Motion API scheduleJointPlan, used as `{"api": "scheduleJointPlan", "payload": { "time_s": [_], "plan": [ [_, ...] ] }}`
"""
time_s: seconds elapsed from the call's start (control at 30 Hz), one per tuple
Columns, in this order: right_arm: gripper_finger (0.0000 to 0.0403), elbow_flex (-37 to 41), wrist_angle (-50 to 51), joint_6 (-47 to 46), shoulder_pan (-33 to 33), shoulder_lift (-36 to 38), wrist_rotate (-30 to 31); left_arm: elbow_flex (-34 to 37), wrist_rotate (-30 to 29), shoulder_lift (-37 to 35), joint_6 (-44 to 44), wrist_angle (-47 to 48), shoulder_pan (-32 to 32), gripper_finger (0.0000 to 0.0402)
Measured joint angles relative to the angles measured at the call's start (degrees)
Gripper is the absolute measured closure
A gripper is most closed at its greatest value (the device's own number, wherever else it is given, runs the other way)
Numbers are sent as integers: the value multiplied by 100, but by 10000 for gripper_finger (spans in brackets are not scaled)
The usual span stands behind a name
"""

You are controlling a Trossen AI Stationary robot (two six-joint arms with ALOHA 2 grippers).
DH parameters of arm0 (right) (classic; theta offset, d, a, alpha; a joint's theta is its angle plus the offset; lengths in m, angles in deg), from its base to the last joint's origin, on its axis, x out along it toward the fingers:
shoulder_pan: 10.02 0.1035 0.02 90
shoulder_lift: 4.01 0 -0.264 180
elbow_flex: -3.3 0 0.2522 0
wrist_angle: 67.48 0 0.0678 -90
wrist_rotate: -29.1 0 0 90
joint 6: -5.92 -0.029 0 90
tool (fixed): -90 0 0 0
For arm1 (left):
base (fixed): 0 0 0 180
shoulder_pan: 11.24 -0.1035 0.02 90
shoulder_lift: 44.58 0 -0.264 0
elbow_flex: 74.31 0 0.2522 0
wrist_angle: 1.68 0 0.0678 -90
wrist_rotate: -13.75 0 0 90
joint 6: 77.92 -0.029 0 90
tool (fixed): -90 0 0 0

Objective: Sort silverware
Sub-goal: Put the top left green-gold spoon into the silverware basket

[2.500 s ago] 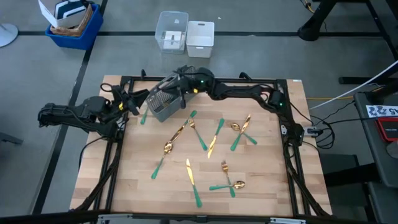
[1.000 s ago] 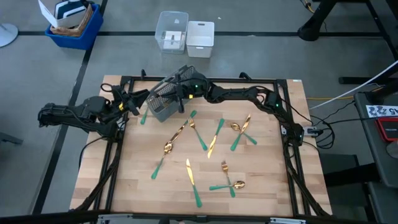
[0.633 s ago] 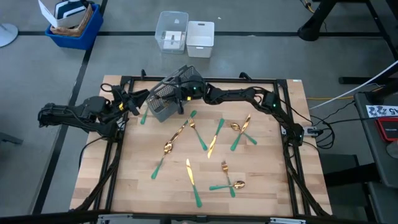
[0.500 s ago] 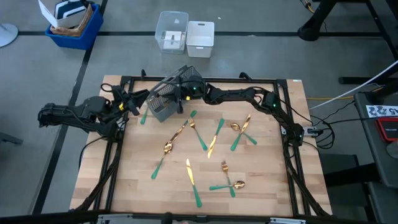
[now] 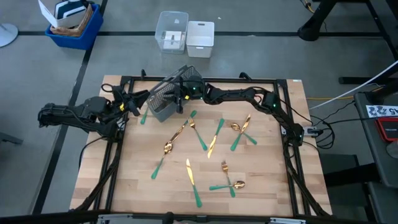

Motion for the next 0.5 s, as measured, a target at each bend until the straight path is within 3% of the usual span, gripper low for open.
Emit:
{"api": "scheduleJointPlan", "payload": {
  "time_s": [0.3,0.5],
  "plan": [
    [295,-9,191,-320,0,561,-205,-128,-7,-186,-16,1,-211,271],
    [295,-9,1245,-432,0,1355,-203,-429,-9,-188,-179,189,-512,271]
  ]
}}
